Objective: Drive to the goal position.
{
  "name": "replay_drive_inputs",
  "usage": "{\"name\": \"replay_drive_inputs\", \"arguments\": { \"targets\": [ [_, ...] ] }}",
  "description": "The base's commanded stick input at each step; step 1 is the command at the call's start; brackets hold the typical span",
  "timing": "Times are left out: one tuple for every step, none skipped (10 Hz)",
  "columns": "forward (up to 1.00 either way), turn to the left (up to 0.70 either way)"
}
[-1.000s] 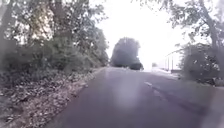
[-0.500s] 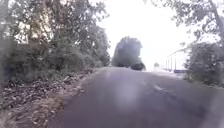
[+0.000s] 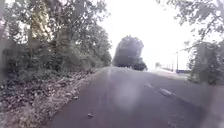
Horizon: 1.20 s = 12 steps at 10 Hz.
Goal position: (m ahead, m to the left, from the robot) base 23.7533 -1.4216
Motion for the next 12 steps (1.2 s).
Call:
{"name": "replay_drive_inputs", "arguments": {
  "targets": [
    [1.0,0.0],
    [1.0,0.0],
    [1.0,0.0],
    [1.0,-0.14],
    [1.0,-0.4],
    [1.0,-0.4],
    [1.0,-0.4],
    [1.0,-0.4],
    [1.0,-0.4],
    [1.0,-0.37],
    [1.0,-0.07],
    [1.0,0.0]
  ]
}}
